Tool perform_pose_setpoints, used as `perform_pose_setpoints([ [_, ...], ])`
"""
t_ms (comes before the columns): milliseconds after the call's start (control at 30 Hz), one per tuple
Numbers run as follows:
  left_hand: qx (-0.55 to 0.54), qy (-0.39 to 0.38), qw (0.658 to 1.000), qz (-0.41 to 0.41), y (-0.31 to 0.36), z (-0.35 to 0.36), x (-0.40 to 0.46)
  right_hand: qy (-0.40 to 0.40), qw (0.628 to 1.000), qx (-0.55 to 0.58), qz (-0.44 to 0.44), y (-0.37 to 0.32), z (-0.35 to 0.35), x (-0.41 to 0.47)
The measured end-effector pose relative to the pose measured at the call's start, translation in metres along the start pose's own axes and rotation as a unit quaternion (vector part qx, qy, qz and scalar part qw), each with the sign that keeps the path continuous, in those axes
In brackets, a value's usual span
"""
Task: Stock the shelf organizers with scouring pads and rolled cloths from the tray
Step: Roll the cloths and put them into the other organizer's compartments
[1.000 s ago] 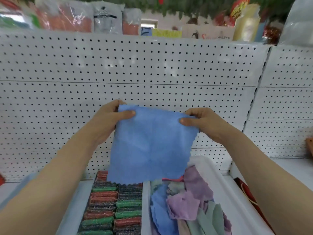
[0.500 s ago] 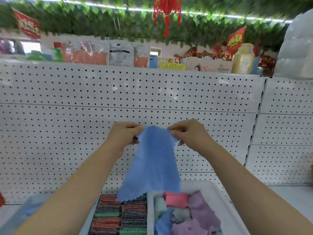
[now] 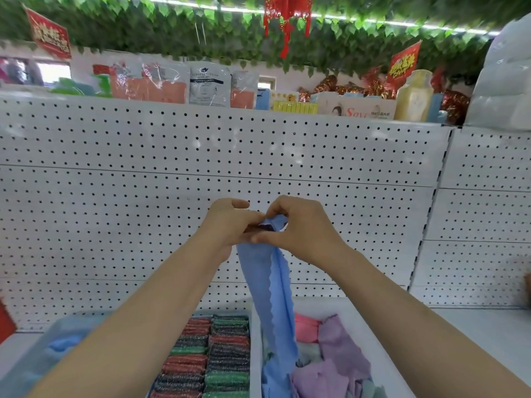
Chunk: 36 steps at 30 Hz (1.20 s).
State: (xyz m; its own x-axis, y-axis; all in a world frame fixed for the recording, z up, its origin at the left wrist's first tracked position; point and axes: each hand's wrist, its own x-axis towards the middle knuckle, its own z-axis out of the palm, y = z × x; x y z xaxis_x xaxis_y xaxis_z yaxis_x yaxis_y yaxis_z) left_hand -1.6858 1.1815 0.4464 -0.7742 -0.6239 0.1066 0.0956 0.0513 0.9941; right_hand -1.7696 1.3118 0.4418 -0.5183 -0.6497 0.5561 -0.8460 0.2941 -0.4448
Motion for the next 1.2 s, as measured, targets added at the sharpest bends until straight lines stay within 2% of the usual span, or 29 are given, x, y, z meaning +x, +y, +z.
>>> perform_pose_setpoints([
  [67, -0.038, -0.025, 0.999, -0.012, 0.002, 0.002, -0.005, 0.031, 0.999, -0.027, -0.031, 0.003, 0.002, 0.0],
  [133, -0.037, -0.033, 0.999, -0.003, 0.005, 0.002, -0.009, 0.051, 0.998, 0.006, -0.034, 0.006, -0.001, 0.001],
  [267, 0.078, 0.054, 0.989, 0.116, 0.006, -0.018, -0.002, 0.041, 0.987, 0.152, 0.018, 0.013, -0.02, 0.002],
  [300, 0.112, 0.043, 0.985, 0.124, 0.004, -0.025, 0.001, 0.036, 0.982, 0.183, 0.021, 0.015, -0.025, 0.003],
  [400, 0.177, -0.052, 0.98, 0.069, -0.005, -0.033, 0.004, 0.002, 0.968, 0.252, 0.004, 0.021, -0.039, 0.003],
  [500, 0.096, -0.103, 0.988, 0.068, -0.011, -0.034, 0.009, -0.022, 0.958, 0.287, 0.016, 0.026, -0.045, 0.002],
  [600, 0.015, -0.087, 0.992, 0.086, -0.009, -0.033, 0.009, -0.02, 0.957, 0.274, 0.086, 0.034, -0.047, 0.0],
  [700, 0.032, -0.075, 0.992, 0.1, -0.005, -0.025, 0.007, -0.023, 0.955, 0.254, 0.149, 0.043, -0.045, -0.001],
  [900, 0.034, -0.035, 0.993, 0.11, -0.003, -0.021, 0.01, -0.063, 0.923, 0.322, 0.2, 0.05, -0.049, -0.002],
  [967, 0.045, -0.017, 0.993, 0.103, -0.005, -0.018, 0.014, -0.065, 0.926, 0.302, 0.216, 0.051, -0.047, 0.001],
  [1067, 0.079, 0.022, 0.993, 0.09, -0.007, -0.008, 0.022, 0.017, 0.963, 0.15, 0.223, 0.044, -0.035, 0.013],
  [1200, 0.066, 0.073, 0.99, 0.099, -0.006, 0.003, 0.025, 0.087, 0.976, 0.093, 0.178, 0.022, -0.023, 0.023],
])
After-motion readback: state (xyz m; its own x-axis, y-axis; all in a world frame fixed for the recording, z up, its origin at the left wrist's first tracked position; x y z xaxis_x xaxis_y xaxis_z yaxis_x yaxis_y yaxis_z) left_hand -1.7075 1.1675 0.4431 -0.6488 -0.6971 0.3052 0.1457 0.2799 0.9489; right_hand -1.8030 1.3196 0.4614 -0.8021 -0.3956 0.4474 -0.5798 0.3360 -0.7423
